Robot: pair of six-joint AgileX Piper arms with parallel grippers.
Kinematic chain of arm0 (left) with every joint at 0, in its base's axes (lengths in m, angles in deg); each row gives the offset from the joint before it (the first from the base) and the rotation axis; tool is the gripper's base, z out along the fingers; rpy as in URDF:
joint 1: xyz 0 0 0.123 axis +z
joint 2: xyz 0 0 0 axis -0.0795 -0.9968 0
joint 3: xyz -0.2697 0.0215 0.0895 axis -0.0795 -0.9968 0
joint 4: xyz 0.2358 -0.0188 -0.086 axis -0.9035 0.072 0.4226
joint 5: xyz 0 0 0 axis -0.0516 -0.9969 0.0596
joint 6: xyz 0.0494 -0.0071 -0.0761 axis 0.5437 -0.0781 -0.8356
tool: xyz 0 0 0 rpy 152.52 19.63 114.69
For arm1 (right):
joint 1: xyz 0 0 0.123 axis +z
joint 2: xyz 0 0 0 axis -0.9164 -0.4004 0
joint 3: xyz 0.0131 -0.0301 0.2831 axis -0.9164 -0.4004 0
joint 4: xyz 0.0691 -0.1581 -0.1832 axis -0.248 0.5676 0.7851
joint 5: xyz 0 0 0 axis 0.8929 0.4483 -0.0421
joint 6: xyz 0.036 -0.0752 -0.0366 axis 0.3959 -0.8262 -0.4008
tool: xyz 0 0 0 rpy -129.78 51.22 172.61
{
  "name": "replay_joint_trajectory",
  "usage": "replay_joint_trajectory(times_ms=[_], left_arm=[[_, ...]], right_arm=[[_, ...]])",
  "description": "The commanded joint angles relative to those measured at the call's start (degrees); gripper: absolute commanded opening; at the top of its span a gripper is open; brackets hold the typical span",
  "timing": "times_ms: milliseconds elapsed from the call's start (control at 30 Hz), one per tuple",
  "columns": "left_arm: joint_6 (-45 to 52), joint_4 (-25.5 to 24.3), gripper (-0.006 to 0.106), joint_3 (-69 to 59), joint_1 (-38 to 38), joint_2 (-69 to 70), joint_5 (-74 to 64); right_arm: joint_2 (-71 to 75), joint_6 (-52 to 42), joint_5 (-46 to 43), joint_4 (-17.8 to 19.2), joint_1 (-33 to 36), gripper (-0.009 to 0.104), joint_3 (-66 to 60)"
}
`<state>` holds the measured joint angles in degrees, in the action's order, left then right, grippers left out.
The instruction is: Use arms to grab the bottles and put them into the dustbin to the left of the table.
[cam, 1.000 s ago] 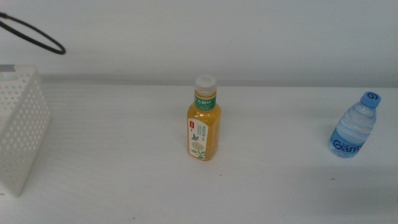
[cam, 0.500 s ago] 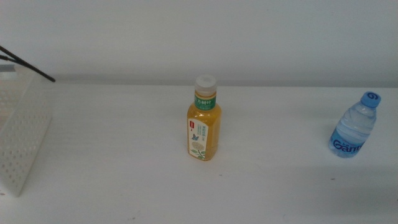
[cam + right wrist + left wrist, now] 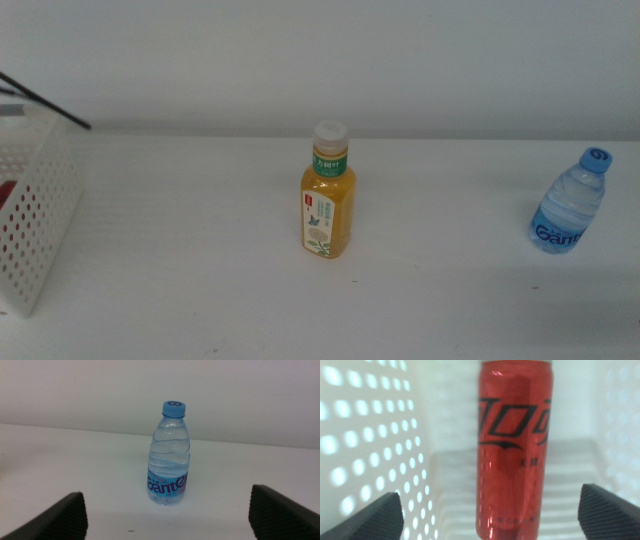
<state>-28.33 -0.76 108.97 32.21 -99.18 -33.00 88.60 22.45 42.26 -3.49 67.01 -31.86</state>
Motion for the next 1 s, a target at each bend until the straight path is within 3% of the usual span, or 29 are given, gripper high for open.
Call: replay_joint_trajectory(times_ms=[0, 233, 600, 767, 967], left_arm=[[-2.7, 1.0, 0.094, 0.8, -1.1, 3.9, -1.3], [-7.9, 6.9, 0.094, 0.2, -8.3, 17.5, -1.7], [-9.0, 7.5, 0.094, -24.0, -34.9, 42.5, 16.4], [-9.0, 6.9, 0.094, -32.9, -46.4, 47.8, 17.9], [-9.9, 6.9, 0.094, -44.3, -56.7, 48.9, 33.6]], right_arm=[[2.3, -0.3, -0.1, 0.5, -0.3, 0.086, -2.4], [2.3, -0.3, -0.1, 0.5, -0.3, 0.086, -2.4], [2.3, -0.3, -0.1, 0.5, -0.3, 0.086, -2.4], [2.3, -0.3, -0.1, 0.5, -0.3, 0.086, -2.4], [2.3, -0.3, -0.1, 0.5, -0.3, 0.086, -2.4]])
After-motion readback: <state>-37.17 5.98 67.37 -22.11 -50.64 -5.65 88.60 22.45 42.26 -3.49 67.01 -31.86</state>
